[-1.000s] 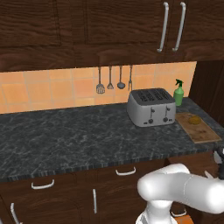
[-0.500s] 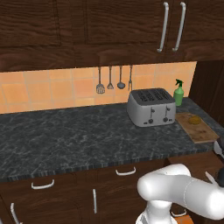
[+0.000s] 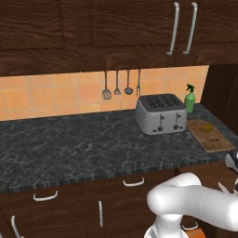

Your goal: Place the appropriate cutting tool for cutting the avocado skin on the cutting board.

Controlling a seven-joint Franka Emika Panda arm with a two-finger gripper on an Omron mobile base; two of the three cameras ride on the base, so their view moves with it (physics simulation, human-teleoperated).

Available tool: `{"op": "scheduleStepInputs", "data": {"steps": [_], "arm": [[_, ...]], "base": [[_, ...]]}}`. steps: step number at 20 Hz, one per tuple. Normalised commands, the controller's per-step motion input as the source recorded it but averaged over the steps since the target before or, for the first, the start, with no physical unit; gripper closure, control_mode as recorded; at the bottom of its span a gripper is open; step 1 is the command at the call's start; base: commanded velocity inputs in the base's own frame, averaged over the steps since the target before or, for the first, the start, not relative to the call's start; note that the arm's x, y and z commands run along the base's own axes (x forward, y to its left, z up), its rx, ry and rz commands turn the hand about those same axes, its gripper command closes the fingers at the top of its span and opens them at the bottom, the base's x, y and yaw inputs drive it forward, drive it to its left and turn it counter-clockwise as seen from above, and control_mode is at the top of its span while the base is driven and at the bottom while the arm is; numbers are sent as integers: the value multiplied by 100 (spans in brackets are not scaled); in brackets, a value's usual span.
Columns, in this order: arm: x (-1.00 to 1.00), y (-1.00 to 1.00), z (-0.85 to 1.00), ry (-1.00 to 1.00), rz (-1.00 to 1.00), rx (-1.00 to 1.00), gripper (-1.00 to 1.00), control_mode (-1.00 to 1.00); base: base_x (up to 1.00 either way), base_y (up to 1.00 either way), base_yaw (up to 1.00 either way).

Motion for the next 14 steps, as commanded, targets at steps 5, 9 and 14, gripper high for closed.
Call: {"op": "scheduleStepInputs", "data": {"steps": [5, 9, 14], "arm": [[40, -5, -37, -3, -11, 0, -100, -100], [25, 0, -51, 0, -9, 0, -100, -100], [12, 0, -59, 0, -6, 0, -100, -100]], "base": [[0, 0, 0], [0, 0, 0], [0, 0, 0]]}}
